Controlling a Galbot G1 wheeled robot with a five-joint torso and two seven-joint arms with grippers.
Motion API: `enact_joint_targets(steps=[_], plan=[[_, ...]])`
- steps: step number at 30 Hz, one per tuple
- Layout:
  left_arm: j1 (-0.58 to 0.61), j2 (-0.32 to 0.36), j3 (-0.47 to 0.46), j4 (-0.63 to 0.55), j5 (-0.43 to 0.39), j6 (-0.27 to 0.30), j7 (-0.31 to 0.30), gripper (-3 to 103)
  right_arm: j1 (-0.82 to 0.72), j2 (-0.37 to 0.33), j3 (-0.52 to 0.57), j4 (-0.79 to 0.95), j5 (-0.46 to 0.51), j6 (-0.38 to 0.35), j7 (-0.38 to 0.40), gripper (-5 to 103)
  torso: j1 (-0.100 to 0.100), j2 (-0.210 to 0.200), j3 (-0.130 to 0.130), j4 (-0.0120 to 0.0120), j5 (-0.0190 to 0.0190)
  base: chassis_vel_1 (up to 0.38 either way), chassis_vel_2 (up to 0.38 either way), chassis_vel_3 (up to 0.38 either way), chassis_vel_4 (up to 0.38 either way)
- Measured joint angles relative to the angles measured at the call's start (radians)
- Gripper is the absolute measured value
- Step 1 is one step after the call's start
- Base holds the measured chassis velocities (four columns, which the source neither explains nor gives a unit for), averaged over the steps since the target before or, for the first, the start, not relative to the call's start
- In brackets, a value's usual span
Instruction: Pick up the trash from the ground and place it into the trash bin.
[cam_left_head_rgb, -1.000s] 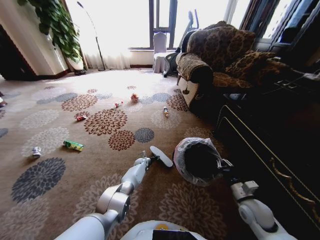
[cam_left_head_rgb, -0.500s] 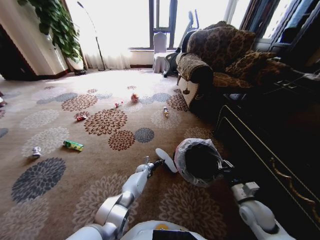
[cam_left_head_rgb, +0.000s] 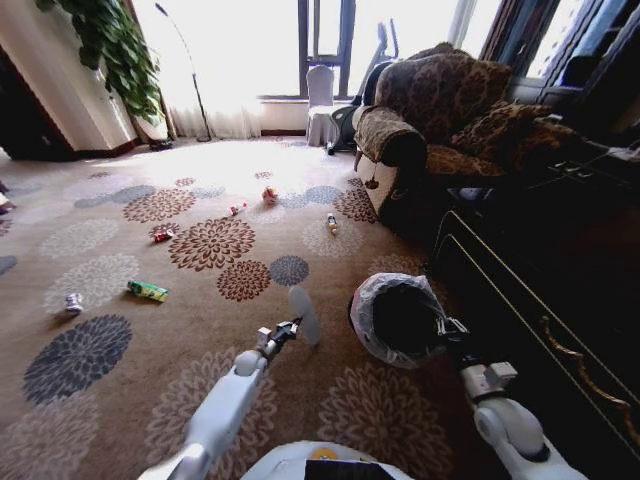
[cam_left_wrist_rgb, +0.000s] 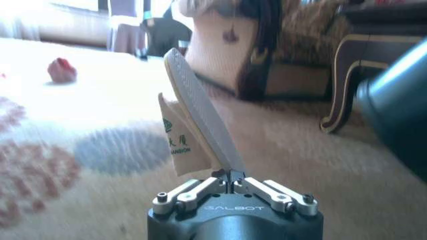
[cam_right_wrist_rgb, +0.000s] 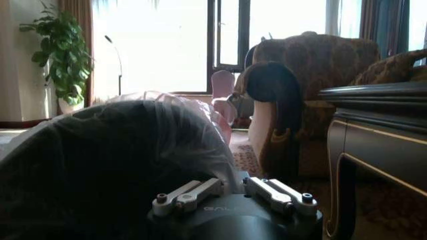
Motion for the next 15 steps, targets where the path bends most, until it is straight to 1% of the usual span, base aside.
enact_joint_targets(steps=[1,3,4,5,6,7,8,9,10,13,14,15], plan=[[0.0,0.0,0.0,0.0,0.0,0.0,0.0,1,0.0,0.0,0.0,0.0,0.0,0.0,0.0,0,0.0,0.0,0.0,0.0,0.0,0.0,0.0,0.0,0.0],[0.056,0.022,-0.034,-0.093,0.022,-0.096,-0.007,1,0.003,-0.001,-0.004,-0.006,-0.002,0.004,0.0,0,0.0,0.0,0.0,-0.0001,-0.0001,0.0,0.0,0.0,0.0],[0.056,0.022,-0.034,-0.093,0.022,-0.096,-0.007,1,0.003,-0.001,-0.004,-0.006,-0.002,0.004,0.0,0,0.0,0.0,0.0,-0.0001,-0.0001,0.0,0.0,0.0,0.0],[0.09,0.029,-0.049,-0.16,0.058,-0.167,-0.015,1,-0.003,0.006,-0.004,-0.005,-0.006,0.009,0.0,0,0.0,0.0,0.0,0.0003,-0.0007,0.0,0.0,0.0,0.0],[0.102,0.032,-0.049,-0.195,0.076,-0.195,-0.021,1,-0.012,0.012,-0.001,-0.001,-0.011,0.011,0.0,0,0.0,0.0,0.0,0.0003,-0.0001,0.0,0.0,0.0,0.0],[0.102,0.032,-0.049,-0.195,0.076,-0.195,-0.021,1,-0.012,0.012,-0.001,-0.001,-0.011,0.011,0.0,0,0.0,0.0,0.0,0.0003,-0.0001,0.0,0.0,0.0,0.0],[0.123,0.035,-0.046,-0.274,0.111,-0.241,-0.028,1,-0.033,0.029,0.005,0.006,-0.03,0.013,-0.001,0,0.0,0.0,0.0,-0.0005,0.0001,0.0,0.0,0.0,0.0],[0.146,0.035,-0.046,-0.351,0.147,-0.278,-0.023,1,-0.034,0.036,0.006,0.007,-0.05,0.013,0.0,0,0.0,0.0,0.0,-0.0011,-0.0003,0.0,0.0,0.0,0.0],[0.146,0.035,-0.046,-0.351,0.147,-0.278,-0.023,1,-0.034,0.036,0.006,0.007,-0.05,0.013,0.0,0,0.0,0.0,0.0,-0.0011,-0.0003,0.0,0.0,0.0,0.0],[0.17,0.031,-0.05,-0.474,0.162,-0.312,0.019,1,-0.02,0.038,-0.002,0.004,-0.08,-0.008,0.0,0,0.0,0.0,0.0,-0.0002,-0.0002,0.0,0.0,0.0,0.0],[0.17,0.031,-0.05,-0.474,0.162,-0.312,0.019,1,-0.02,0.038,-0.002,0.004,-0.08,-0.008,0.0,0,0.0,0.0,0.0,-0.0002,-0.0002,0.0,0.0,0.0,0.0],[0.175,0.032,-0.049,-0.544,0.156,-0.321,0.046,1,-0.009,0.039,-0.011,-0.003,-0.092,-0.03,0.0,0,0.0,0.0,0.0,-0.0001,0.0004,0.0,0.0,0.0,0.0]])
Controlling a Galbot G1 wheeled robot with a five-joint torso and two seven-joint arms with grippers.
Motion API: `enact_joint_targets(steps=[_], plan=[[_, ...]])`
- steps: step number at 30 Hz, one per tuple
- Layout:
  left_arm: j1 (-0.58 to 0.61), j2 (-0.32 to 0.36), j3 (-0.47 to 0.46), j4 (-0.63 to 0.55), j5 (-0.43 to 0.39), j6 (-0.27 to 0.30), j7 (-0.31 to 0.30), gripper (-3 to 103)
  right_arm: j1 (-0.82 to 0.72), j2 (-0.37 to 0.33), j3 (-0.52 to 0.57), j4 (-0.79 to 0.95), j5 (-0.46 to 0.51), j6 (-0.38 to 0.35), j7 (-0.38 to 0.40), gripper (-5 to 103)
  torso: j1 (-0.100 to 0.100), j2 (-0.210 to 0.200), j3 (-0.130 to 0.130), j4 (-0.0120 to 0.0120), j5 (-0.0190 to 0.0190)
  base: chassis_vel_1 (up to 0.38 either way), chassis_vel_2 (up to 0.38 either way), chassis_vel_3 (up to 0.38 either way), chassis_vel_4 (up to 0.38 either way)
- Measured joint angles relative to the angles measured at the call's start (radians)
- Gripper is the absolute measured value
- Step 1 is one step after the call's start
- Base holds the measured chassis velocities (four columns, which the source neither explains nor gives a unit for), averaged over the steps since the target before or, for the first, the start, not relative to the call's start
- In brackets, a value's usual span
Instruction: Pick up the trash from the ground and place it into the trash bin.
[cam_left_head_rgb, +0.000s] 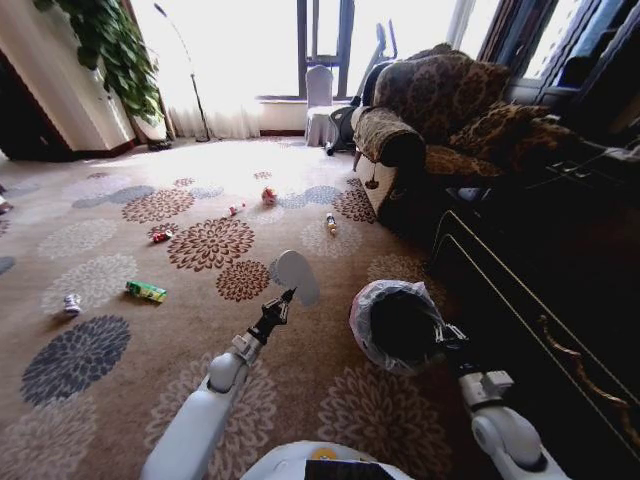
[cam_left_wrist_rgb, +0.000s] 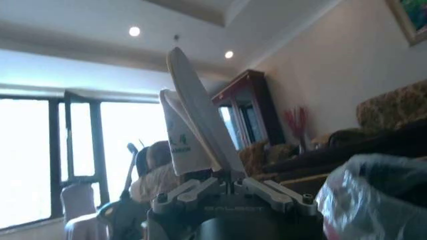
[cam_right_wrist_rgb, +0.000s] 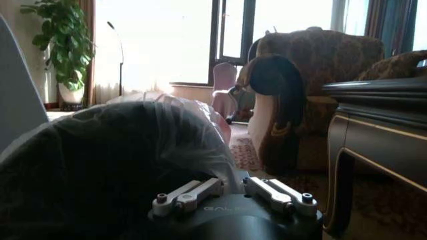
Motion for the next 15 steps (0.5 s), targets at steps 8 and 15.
enact_joint_targets(steps=[8,15], plan=[[0.063,0.069,0.033,-0.224,-0.056,0.014,0.066,1,0.061,0.014,-0.053,-0.04,-0.061,-0.044,0.001,0,0.0,0.0,0.0,-0.0002,-0.0004,0.0,0.0,0.0,0.0],[0.11,0.1,0.077,-0.288,-0.05,0.04,0.114,1,0.085,0.033,-0.124,-0.042,-0.118,-0.049,0.0,0,0.0,0.0,0.0,0.0,-0.0006,0.0,0.0,0.0,0.0]])
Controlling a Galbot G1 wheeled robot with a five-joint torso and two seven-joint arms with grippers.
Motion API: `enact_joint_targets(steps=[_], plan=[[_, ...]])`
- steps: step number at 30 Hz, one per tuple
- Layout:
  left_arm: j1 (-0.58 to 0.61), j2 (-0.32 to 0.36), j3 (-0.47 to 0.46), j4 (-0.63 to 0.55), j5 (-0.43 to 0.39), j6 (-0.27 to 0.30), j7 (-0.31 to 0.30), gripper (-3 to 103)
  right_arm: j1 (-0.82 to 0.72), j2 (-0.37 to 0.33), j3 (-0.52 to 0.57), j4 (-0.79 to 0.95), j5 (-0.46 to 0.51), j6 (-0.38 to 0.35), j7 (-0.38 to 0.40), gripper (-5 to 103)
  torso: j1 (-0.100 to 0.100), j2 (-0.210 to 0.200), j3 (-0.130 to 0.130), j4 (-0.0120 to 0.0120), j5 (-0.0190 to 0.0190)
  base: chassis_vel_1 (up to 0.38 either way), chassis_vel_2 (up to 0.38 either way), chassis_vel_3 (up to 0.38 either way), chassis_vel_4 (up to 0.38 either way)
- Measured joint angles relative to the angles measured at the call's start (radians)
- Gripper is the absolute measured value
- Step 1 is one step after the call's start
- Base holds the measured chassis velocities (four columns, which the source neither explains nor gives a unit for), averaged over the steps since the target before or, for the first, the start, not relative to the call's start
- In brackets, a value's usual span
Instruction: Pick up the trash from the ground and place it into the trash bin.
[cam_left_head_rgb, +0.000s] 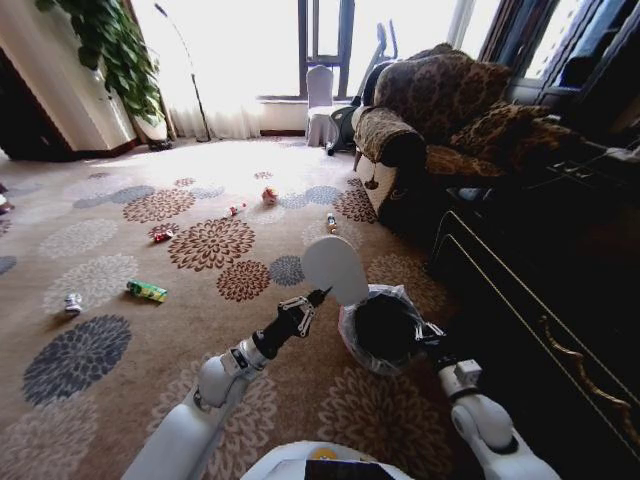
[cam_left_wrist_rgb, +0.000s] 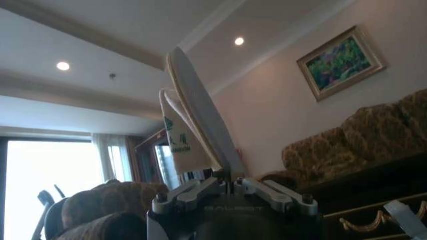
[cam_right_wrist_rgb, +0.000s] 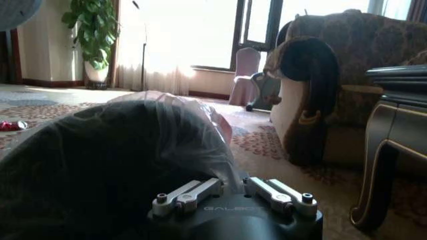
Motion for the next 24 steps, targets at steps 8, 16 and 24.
enact_joint_targets(steps=[8,16,24], plan=[[-0.05,-0.006,0.032,0.064,0.036,0.017,0.012,1,-0.041,0.032,-0.007,0.079,-0.063,0.007,0.0,0,0.0,0.0,0.0,-0.0001,0.0001,0.0,0.0,0.0,0.0],[-0.047,-0.005,0.05,0.084,0.075,0.062,0.055,-1,-0.063,0.028,-0.027,0.152,-0.088,0.004,0.0,0,0.0,0.0,0.0,0.0001,0.0001,0.0,0.0,0.0,0.0],[-0.046,-0.003,0.047,0.11,0.111,0.055,0.038,31,-0.066,0.024,-0.036,0.158,-0.088,0.0,0.0,0,0.0,0.0,0.0,0.0,0.0002,0.0,0.0,0.0,0.0]])
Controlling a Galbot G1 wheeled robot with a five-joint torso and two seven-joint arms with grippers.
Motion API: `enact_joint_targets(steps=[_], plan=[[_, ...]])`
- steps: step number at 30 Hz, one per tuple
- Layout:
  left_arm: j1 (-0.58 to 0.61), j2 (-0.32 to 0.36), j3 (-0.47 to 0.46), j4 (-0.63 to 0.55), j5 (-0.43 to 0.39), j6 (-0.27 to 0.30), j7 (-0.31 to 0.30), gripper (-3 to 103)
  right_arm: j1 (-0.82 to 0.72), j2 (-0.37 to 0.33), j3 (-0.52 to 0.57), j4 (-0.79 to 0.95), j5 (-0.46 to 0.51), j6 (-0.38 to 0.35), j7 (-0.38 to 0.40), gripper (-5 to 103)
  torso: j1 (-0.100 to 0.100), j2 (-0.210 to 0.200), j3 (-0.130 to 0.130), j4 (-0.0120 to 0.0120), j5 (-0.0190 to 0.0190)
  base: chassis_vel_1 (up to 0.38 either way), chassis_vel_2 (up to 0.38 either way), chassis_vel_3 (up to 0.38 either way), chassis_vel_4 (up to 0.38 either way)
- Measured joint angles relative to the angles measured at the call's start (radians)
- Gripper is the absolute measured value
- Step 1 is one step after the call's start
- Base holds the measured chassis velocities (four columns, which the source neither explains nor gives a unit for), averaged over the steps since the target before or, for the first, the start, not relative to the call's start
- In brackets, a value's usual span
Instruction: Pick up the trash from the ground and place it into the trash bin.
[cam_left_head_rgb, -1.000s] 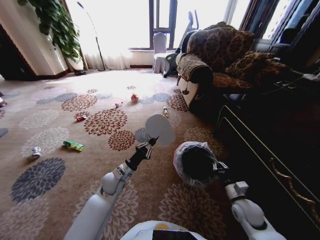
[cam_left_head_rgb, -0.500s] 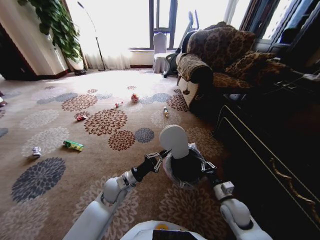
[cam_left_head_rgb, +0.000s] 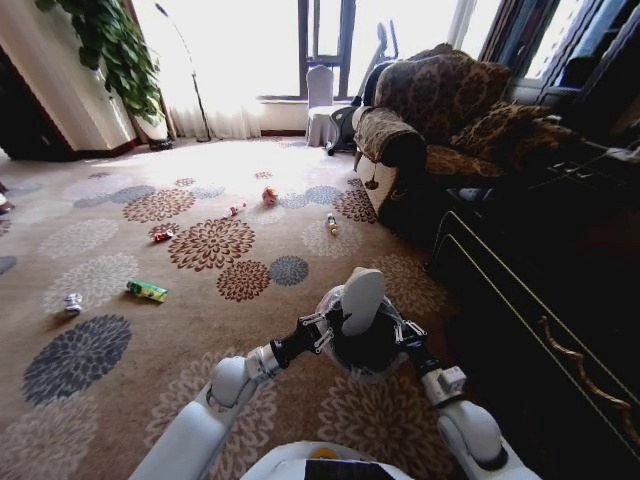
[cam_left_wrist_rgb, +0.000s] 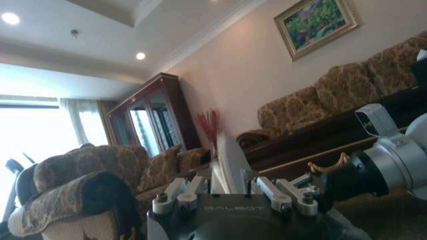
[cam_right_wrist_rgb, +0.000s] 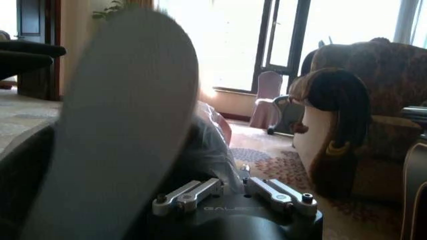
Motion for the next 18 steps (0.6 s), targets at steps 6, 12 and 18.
enact_joint_targets(steps=[6,12,18], plan=[[0.003,-0.009,0.001,0.004,0.001,-0.004,0.0,47,-0.002,0.0,0.0,0.002,0.002,-0.001,0.0,0,0.0,0.0,0.0,-0.0001,0.0,0.0,0.0,0.0,0.0],[0.046,-0.022,-0.025,-0.027,-0.043,-0.01,-0.027,70,-0.005,0.002,0.016,-0.003,0.028,-0.01,0.0,0,0.0,0.0,0.0,-0.0001,0.0,0.0,0.0,0.0,0.0],[0.161,-0.081,-0.083,-0.067,-0.195,-0.011,-0.115,90,-0.01,-0.008,0.039,-0.012,0.06,-0.007,0.0,0,0.0,0.0,0.0,0.0,0.0,0.0,0.0,0.0,0.0]])
